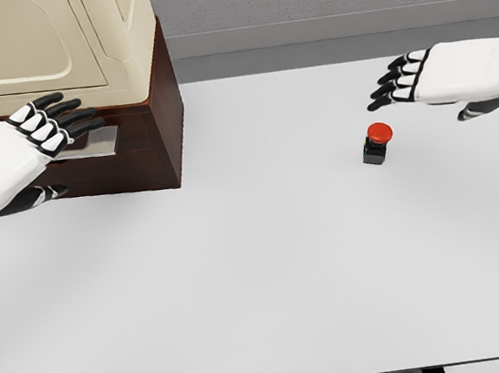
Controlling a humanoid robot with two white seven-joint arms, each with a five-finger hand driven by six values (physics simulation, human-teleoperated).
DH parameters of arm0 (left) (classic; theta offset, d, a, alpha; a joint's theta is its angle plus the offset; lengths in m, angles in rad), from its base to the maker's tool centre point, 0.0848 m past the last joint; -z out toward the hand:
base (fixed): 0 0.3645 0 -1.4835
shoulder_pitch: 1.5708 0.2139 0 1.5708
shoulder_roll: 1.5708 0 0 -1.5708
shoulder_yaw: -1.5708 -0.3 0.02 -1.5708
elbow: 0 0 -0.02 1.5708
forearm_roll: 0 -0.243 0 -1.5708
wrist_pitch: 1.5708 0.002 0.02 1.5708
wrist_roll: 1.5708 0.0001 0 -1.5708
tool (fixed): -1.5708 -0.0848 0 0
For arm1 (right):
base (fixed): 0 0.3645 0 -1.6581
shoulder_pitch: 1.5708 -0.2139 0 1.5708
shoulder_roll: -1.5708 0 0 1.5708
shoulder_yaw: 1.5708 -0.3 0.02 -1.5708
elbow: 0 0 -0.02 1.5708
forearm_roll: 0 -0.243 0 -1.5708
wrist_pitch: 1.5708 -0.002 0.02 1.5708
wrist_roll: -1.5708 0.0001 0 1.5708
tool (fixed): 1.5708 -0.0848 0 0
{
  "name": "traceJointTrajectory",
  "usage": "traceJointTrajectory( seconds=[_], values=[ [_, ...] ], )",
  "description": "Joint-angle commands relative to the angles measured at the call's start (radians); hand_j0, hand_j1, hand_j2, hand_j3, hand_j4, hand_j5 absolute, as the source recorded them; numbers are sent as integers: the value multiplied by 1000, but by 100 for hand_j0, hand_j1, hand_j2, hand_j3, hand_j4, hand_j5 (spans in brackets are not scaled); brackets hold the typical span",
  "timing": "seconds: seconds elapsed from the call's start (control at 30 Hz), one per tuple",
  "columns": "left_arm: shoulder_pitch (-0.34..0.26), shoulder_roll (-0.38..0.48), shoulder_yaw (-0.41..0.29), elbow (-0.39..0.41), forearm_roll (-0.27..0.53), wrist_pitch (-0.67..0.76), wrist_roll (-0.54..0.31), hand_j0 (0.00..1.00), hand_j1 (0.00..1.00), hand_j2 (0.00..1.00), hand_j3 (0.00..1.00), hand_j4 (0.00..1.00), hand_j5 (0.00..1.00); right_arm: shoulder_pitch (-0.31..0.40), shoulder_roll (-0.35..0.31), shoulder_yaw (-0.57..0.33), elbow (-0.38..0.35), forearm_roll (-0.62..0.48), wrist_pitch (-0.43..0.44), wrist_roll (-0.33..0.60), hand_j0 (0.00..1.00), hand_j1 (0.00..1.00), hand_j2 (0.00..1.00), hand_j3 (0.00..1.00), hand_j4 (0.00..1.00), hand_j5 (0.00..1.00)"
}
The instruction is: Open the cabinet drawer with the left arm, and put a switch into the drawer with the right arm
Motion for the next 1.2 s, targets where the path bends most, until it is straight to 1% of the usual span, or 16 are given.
traceJointTrajectory(
  seconds=[0.0, 0.13, 0.2, 0.27, 0.3, 0.33, 0.4, 0.47, 0.57, 0.6, 0.67, 0.7, 0.77, 0.87, 1.0, 1.17],
  values=[
    [0, -1, 2, 0, 5, 0, 1, 100, 100, 100, 100, 100, 100, 0, 1, 0, 0, -2, 2, 0, 100, 100, 100, 100, 100, 100],
    [-5, 7, 0, 0, 5, 0, -16, 100, 100, 100, 100, 100, 100, -3, -10, -14, 3, -8, 2, 0, 100, 100, 100, 100, 100, 100],
    [-12, 15, 0, 11, 28, 0, -29, 100, 100, 100, 100, 100, 100, -14, -44, -17, -1, -8, 2, 0, 100, 100, 100, 100, 100, 100],
    [-2, 70, -18, 14, 92, 0, -33, 100, 100, 100, 100, 100, 100, -17, -30, -14, 0, -16, 2, 0, 100, 100, 100, 100, 100, 100],
    [-6, 87, -62, 14, 143, 0, -59, 100, 100, 100, 100, 100, 100, -21, -16, -17, 2, -19, 2, 0, 100, 100, 100, 100, 100, 100],
    [-9, 120, -85, 12, 225, 0, -121, 100, 100, 100, 100, 100, 100, -38, -12, -17, 6, -14, 2, 0, 100, 100, 100, 100, 100, 100],
    [-14, 125, -110, 3, 290, 0, -223, 100, 100, 100, 100, 100, 100, -37, 24, -11, 14, -10, 2, 0, 100, 100, 100, 100, 100, 100],
    [-17, 122, -119, 1, 290, 0, -240, 100, 100, 100, 100, 100, 100, -37, 24, -22, 26, -10, 2, 0, 100, 100, 100, 100, 100, 100],
    [-49, 110, -133, 4, 281, 0, -242, 100, 100, 100, 100, 100, 100, -15, 27, -9, 120, -7, 2, 0, 100, 100, 100, 100, 100, 100],
    [-54, 108, -133, 4, 278, 0, -242, 100, 100, 100, 100, 100, 100, -17, 85, -8, 157, 16, 2, 0, 100, 100, 100, 100, 100, 100],
    [-86, 91, -131, 4, 259, 11, -242, 100, 100, 100, 100, 100, 100, -23, 158, -8, 148, 32, 2, 0, 100, 100, 100, 100, 100, 100],
    [-95, 75, -131, 11, 255, 22, -242, 100, 100, 100, 100, 100, 100, -23, 159, -6, 138, 32, 2, 0, 100, 100, 100, 100, 100, 100],
    [-95, 41, -131, 15, 235, 68, -240, 100, 100, 100, 100, 100, 100, -23, 152, 24, 148, 33, 2, 0, 100, 100, 100, 100, 100, 100],
    [-97, 35, -130, 31, 235, 128, -239, 100, 100, 100, 100, 100, 100, -23, 172, 50, 232, 82, 2, 0, 100, 100, 100, 100, 100, 100],
    [-100, 15, -133, 75, 233, 137, -239, 100, 100, 100, 100, 100, 100, -23, 224, 118, 295, 110, 2, 0, 100, 100, 100, 100, 100, 100],
    [-84, 16, -135, 75, 230, 133, -237, 100, 100, 100, 100, 100, 100, -25, 298, 118, 428, 153, 2, 0, 100, 100, 100, 100, 100, 100]
  ],
)
